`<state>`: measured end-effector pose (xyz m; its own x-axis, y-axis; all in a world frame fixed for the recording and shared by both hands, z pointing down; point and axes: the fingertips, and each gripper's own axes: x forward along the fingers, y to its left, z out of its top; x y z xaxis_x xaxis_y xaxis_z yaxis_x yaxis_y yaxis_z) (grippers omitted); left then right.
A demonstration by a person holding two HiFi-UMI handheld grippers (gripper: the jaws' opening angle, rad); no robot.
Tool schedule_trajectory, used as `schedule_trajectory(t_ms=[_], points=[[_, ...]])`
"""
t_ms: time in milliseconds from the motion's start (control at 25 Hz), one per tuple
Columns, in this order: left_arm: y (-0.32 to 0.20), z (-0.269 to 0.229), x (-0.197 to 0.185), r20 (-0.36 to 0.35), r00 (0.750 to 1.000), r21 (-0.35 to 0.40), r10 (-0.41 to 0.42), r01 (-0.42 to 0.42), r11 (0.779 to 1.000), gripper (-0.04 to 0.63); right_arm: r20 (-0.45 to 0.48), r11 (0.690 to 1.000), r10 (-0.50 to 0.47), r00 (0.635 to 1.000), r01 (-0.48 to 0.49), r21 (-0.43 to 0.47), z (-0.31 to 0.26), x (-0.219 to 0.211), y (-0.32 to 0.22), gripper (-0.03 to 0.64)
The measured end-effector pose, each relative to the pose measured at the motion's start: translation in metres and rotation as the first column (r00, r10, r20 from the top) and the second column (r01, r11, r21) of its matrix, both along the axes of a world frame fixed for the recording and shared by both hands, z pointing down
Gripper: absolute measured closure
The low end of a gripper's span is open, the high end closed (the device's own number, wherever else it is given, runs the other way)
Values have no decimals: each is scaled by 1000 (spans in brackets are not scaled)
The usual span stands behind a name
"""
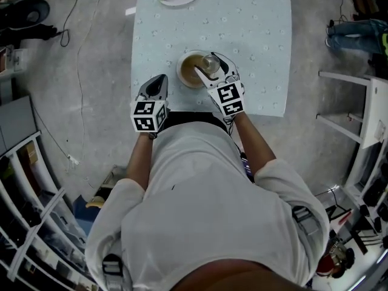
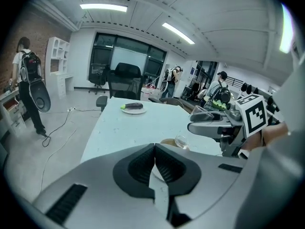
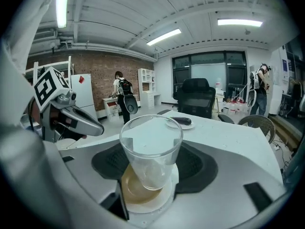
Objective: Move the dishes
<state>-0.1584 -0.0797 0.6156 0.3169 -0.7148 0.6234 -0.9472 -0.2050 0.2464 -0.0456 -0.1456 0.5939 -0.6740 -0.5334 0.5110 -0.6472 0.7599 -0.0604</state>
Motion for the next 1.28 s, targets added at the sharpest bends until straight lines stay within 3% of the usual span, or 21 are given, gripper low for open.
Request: schedule_trajectory(t_ms=[320,800,1040,1280], points=[[-24,-3,45,-4,991,10,133,-133,991,575,-1,992,120,993,-120,40,-19,49,-9,342],[-40,-2,119,-8,951,8,309,-309,951,575,-27,950,311,950,-310,34,-15,139,0,341],[-37,1,138,0,945,-6,328,-328,945,575,-35,940,340,940,-340,19,-5,166,2,342],[-29,8,127,22,961,-48,276,-274,960,575,-61,947,321,945,-322,-13,19,180,-2,342]])
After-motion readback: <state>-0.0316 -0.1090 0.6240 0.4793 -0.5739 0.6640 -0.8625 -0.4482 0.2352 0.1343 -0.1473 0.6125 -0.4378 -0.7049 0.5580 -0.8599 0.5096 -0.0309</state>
